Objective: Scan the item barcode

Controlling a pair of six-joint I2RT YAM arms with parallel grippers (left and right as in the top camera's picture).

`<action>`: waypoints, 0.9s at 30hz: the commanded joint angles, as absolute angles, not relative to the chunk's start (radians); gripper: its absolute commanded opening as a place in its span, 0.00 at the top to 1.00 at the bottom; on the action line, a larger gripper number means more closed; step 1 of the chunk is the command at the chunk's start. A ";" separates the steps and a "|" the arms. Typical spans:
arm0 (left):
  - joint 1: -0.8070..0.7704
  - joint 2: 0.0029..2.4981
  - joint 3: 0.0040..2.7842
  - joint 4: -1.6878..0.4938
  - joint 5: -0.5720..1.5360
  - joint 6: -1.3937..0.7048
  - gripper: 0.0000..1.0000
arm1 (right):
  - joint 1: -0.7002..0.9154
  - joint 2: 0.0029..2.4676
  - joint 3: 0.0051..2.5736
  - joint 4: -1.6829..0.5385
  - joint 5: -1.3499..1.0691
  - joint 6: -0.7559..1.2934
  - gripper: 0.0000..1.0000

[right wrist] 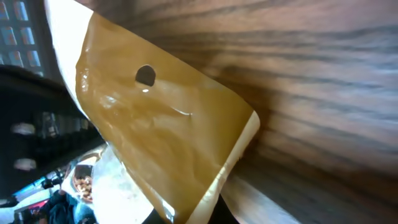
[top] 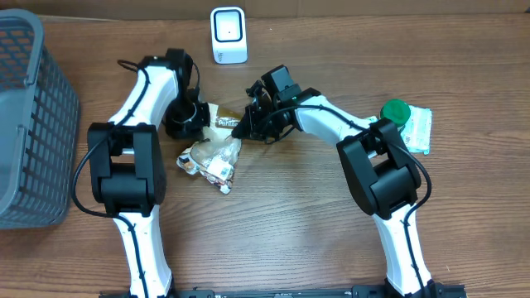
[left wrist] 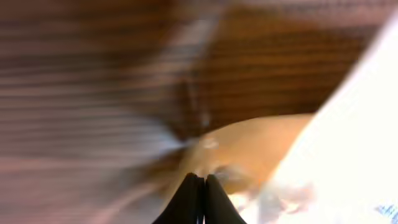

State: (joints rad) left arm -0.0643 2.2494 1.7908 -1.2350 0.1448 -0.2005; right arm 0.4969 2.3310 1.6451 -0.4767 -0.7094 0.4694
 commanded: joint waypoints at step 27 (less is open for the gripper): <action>-0.094 1.968 2.042 -1.431 0.304 -0.090 0.96 | 0.457 2.054 1.653 -1.005 -0.392 0.377 0.33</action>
State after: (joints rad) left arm -0.0875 1.9739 2.0445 -1.4258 0.2523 -0.1402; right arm 0.4828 2.0846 1.6272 -0.9741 -0.4183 0.4877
